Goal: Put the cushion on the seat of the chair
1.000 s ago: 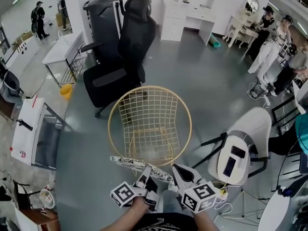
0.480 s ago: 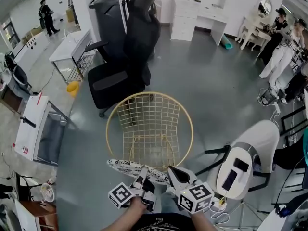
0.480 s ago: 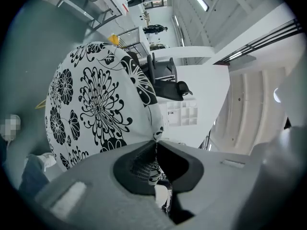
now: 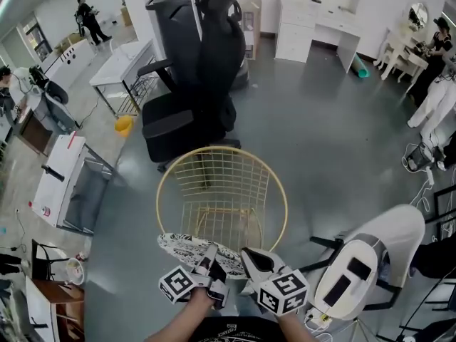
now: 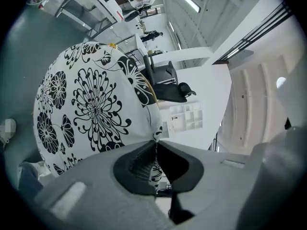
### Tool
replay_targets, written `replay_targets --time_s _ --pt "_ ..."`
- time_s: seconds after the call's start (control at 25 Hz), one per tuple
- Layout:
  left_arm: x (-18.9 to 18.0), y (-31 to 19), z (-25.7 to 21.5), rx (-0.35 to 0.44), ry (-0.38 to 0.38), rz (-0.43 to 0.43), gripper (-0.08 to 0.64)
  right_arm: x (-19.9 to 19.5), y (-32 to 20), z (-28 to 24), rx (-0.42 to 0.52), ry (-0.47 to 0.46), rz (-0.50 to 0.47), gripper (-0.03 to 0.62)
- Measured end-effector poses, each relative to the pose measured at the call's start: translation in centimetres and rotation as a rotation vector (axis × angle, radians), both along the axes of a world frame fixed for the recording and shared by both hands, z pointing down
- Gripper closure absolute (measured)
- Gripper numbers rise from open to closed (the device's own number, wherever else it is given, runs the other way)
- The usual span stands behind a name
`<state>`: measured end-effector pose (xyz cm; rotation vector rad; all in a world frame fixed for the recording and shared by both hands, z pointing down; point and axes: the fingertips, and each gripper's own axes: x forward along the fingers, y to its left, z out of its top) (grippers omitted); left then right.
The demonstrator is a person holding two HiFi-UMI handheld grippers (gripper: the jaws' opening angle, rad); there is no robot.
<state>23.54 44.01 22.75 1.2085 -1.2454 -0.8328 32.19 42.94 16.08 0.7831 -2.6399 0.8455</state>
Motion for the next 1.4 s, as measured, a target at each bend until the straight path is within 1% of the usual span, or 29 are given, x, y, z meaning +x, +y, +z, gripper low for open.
replay_targets --time_s 0.08,0.2,0.32,0.56,0.68,0.84,1.08,1.24,1.4 --pt "0.2 -1.0 0.4 -0.006 -0.012 -0.003 0.546 -0.1 -0.4 0.4 -0.008 -0.005 -0.036 0.592" --pt "0.6 -2.4 0.2 0.028 -0.019 -0.010 0.546 -0.2 -0.4 0.9 -0.026 -0.014 -0.079 0.592" --pt "0.6 -2.5 1.0 -0.023 -0.028 -0.028 0.545 -0.2 -0.4 1.5 -0.041 -0.016 -0.100 0.592" --pt "-0.3 -3.5 2.1 -0.033 -0.001 -0.054 0.545 -0.9 -1.0 2.5 -0.062 -0.004 -0.118 0.592" --pt "-0.9 -4.6 3.1 -0.019 0.030 -0.059 0.545 -1.4 -2.0 3.2 -0.062 0.014 -0.113 0.592" --pt "-2.1 -5.9 5.6 -0.075 0.041 -0.061 0.545 -2.7 -3.6 4.2 -0.074 0.035 -0.095 0.592" --pt "-2.9 -8.8 8.6 -0.128 0.084 -0.025 0.545 -4.5 -5.9 5.7 -0.100 0.082 -0.070 0.592" --pt "-3.4 -10.9 10.4 -0.148 0.121 0.004 0.545 -5.8 -7.5 6.8 -0.121 0.103 -0.045 0.592" --pt "-3.5 -12.6 12.3 -0.169 0.142 0.035 0.543 -7.0 -8.9 8.0 -0.129 0.123 -0.030 0.592"
